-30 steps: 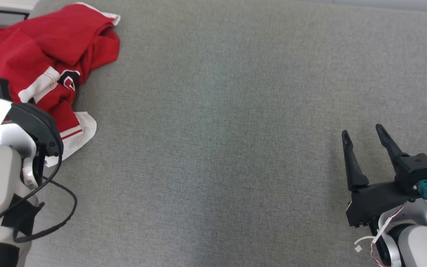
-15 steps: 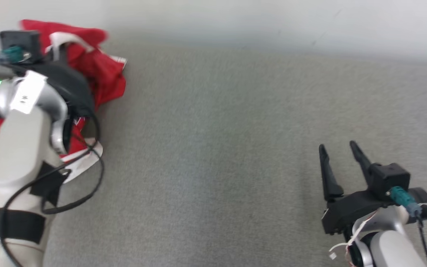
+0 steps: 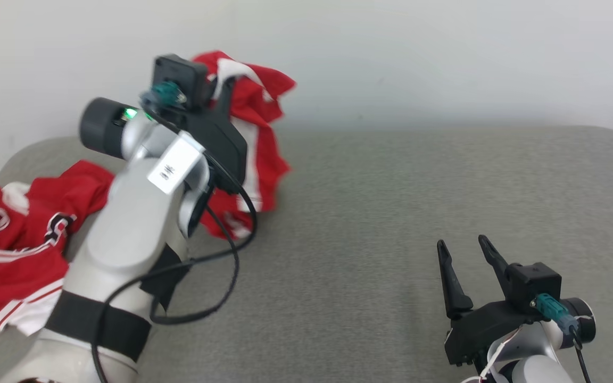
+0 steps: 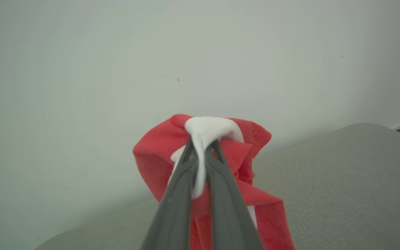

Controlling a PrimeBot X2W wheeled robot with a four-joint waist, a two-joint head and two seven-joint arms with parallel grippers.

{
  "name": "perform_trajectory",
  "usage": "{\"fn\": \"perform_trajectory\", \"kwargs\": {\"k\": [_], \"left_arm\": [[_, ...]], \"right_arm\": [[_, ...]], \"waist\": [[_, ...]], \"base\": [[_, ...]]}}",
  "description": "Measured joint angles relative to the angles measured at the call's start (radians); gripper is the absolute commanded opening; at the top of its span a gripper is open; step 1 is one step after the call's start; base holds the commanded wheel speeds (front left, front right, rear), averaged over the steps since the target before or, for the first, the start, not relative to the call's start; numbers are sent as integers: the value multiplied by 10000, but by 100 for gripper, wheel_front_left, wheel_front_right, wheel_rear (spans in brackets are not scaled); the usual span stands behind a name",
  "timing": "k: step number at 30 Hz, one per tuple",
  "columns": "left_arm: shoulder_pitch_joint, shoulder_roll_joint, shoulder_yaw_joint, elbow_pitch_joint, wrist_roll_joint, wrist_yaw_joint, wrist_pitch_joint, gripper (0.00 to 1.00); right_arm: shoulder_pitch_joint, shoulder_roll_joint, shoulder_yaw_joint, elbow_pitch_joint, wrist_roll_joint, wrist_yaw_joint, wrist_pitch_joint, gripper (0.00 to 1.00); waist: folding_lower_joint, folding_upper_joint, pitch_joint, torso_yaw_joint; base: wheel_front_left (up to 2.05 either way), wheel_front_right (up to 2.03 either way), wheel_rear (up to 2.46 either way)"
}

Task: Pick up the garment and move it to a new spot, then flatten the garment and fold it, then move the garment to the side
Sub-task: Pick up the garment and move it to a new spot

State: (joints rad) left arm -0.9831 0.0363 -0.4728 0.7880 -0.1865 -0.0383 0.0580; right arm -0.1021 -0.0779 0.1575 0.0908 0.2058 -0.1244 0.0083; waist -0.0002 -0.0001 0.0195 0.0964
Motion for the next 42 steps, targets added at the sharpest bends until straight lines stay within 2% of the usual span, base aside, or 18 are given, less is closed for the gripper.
{"fn": "perform_trajectory", "kwargs": {"k": [12,16,22,23,24,25,33,38,42], "left_arm": [[1064,-75,-1475,-418,-98,-665,58,0],[1087,-54,-2215,-709,-125,-686,33,0],[1650,-35,-3557,-1218,-874,-673,334,0],[1772,-33,-3695,-1235,-991,-623,362,25],[1862,-29,-3856,-1231,-1060,-546,435,58],[1946,-23,-3986,-1241,-1164,-522,483,100],[2003,-17,-4867,-1430,-2259,-422,775,100],[1915,-17,-4945,-1528,-2800,-385,803,100],[1703,-17,-4640,-1499,-3064,-132,518,100]], "right_arm": [[157,56,128,-12,52,0,-56,100],[154,84,322,4,94,0,-82,100],[133,138,614,13,142,13,-73,100],[120,138,623,19,146,13,-71,100],[105,136,631,21,157,15,-71,100],[99,138,637,23,192,15,-71,100],[100,138,454,25,290,15,-86,100],[111,130,173,21,318,15,-144,100],[119,63,-40,19,374,13,-188,100]], "waist": [[2,0,-581,-1679],[2,0,-665,-2191],[1,0,-709,-2937],[2,0,-703,-3058],[2,0,-694,-3174],[2,0,-680,-3290],[2,0,-440,-3897],[4,1,-315,-3757],[4,1,-300,-3461]], "base": [[0,0,0],[0,0,0],[0,0,0],[0,0,0],[0,0,0],[0,0,0],[0,0,0],[0,0,0],[0,0,0]]}}
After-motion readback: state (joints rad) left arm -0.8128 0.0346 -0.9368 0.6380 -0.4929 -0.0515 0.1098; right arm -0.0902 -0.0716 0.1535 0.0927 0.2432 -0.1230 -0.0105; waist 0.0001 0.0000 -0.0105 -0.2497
